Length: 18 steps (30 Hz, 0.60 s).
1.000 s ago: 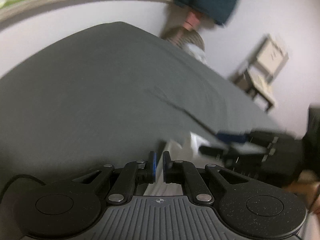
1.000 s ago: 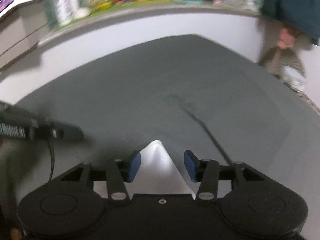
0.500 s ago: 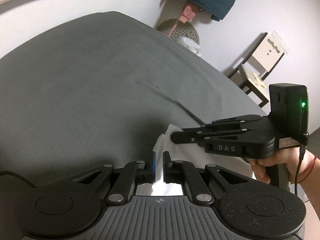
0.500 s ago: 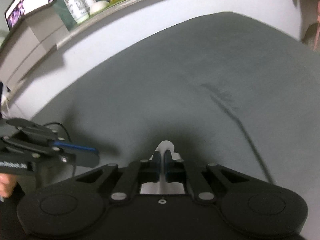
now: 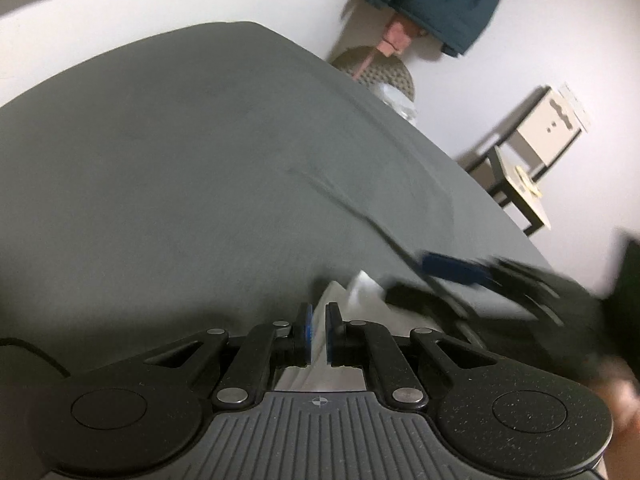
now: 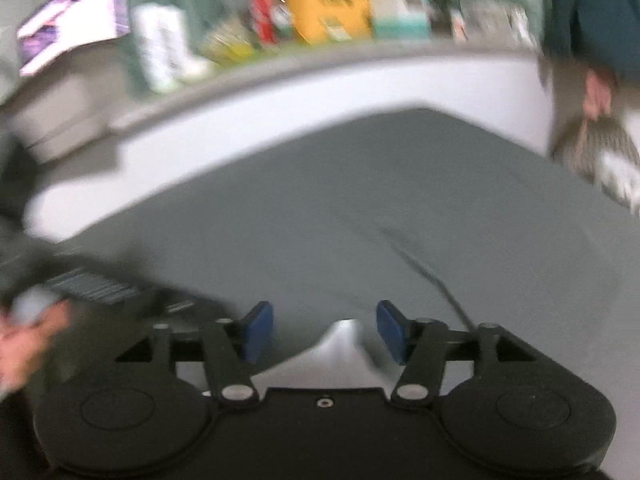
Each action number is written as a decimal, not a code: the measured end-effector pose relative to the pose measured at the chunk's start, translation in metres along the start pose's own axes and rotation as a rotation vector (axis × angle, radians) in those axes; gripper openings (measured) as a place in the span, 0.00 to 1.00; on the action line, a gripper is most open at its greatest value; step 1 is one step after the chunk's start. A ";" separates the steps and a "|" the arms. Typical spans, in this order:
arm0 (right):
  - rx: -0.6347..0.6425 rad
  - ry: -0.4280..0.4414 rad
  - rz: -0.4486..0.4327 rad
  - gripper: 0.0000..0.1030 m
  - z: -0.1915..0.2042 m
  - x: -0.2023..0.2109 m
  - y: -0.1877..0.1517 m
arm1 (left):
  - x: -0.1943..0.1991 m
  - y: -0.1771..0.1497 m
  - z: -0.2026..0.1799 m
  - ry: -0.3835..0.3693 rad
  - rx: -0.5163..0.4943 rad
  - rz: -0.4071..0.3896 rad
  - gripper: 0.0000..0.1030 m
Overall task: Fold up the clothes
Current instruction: 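Open the right gripper and pull it back from the folded shirt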
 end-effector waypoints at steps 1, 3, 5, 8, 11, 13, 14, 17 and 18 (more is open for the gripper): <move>0.019 0.024 0.000 0.56 0.016 0.010 -0.011 | 0.001 0.000 -0.001 -0.004 0.013 -0.005 0.04; 0.070 0.043 0.016 0.55 0.046 0.021 -0.034 | 0.003 0.000 -0.001 -0.019 0.036 -0.013 0.04; 0.175 -0.013 0.038 0.55 0.071 0.019 -0.058 | 0.007 0.000 -0.002 -0.030 0.049 -0.021 0.04; 0.331 -0.104 0.055 0.54 0.102 0.012 -0.089 | 0.011 -0.003 -0.001 -0.023 0.040 -0.030 0.04; 0.430 -0.140 0.077 0.55 0.115 -0.003 -0.103 | 0.014 -0.007 0.001 -0.023 0.050 -0.024 0.04; 0.442 -0.161 0.082 0.55 0.117 -0.012 -0.104 | 0.014 -0.008 0.000 -0.022 0.055 -0.023 0.04; 0.437 -0.172 0.082 0.52 0.117 -0.016 -0.103 | 0.014 -0.008 0.000 -0.022 0.057 -0.022 0.04; 0.357 -0.161 0.070 0.30 0.109 -0.020 -0.098 | 0.013 -0.009 -0.002 -0.022 0.049 -0.020 0.04; 0.323 -0.147 0.060 0.24 0.106 -0.018 -0.096 | 0.013 -0.009 -0.002 -0.024 0.048 -0.016 0.04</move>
Point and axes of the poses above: each gripper's, at about its wrist camera, not at the fingertips, and x roughly against the way its jaws point, z to its left, y to its top, the point moved 6 cm from there along -x, roughly the way its jaws point, and after that the axes turned 4 degrees about -x, right-handed, at the moved point
